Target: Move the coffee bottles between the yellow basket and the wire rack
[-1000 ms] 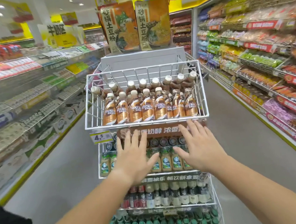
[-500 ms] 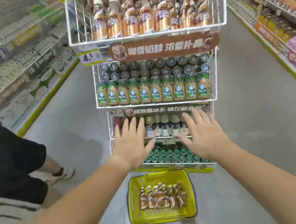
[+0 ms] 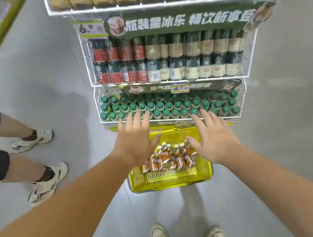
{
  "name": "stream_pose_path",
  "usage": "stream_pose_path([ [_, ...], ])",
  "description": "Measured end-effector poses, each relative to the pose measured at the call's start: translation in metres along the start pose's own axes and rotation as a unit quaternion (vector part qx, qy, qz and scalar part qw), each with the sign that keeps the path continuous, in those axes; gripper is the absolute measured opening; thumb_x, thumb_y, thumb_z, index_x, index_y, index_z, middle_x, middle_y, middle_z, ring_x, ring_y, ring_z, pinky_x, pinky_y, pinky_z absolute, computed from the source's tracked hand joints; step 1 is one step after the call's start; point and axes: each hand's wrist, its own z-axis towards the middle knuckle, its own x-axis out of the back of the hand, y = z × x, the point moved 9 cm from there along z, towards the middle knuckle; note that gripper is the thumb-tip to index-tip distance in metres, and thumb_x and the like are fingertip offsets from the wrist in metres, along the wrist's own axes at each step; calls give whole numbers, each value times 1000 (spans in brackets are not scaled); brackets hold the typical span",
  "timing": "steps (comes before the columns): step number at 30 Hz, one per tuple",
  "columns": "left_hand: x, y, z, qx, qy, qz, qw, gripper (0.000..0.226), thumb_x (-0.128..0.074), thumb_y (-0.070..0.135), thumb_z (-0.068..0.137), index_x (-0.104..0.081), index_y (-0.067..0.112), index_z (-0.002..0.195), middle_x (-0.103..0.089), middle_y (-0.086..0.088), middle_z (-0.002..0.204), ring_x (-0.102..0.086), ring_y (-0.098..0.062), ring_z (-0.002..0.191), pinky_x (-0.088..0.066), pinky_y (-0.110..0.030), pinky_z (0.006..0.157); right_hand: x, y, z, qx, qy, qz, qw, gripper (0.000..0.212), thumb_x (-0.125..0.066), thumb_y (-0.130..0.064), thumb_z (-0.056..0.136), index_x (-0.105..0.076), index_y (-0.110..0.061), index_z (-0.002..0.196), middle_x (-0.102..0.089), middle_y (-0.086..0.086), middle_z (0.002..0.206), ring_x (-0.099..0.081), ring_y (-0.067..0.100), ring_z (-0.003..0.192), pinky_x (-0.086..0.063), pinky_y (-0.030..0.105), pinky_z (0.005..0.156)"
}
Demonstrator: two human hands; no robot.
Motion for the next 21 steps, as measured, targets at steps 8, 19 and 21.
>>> stream_pose_path([
  [8, -198, 18, 24, 16, -79, -18, 997, 80, -20, 63, 98, -4, 15, 160, -15, -14, 166, -13, -34, 152, -14, -57, 120, -193, 21, 38, -25, -77, 2, 997, 79, -28, -66, 96, -12, -22, 159, -6, 11, 167, -8, 29, 152, -14, 45, 121],
  [19, -413, 49, 75, 28, -122, -40, 991, 80, -20, 65, 97, -5, 18, 160, -17, -12, 166, -16, -34, 152, -21, -54, 120, -383, 63, 103, -36, -104, 21, 994, 77, -30, -63, 96, -17, -19, 158, -17, 15, 164, -12, 33, 151, -15, 46, 122],
  [21, -445, 49, 87, 36, -136, -45, 989, 81, -18, 67, 96, -3, 18, 159, -16, -11, 166, -15, -33, 152, -21, -53, 120, -411, 72, 117, -42, -111, 40, 992, 76, -33, -62, 96, -19, -19, 157, -19, 15, 163, -15, 33, 150, -18, 46, 122],
])
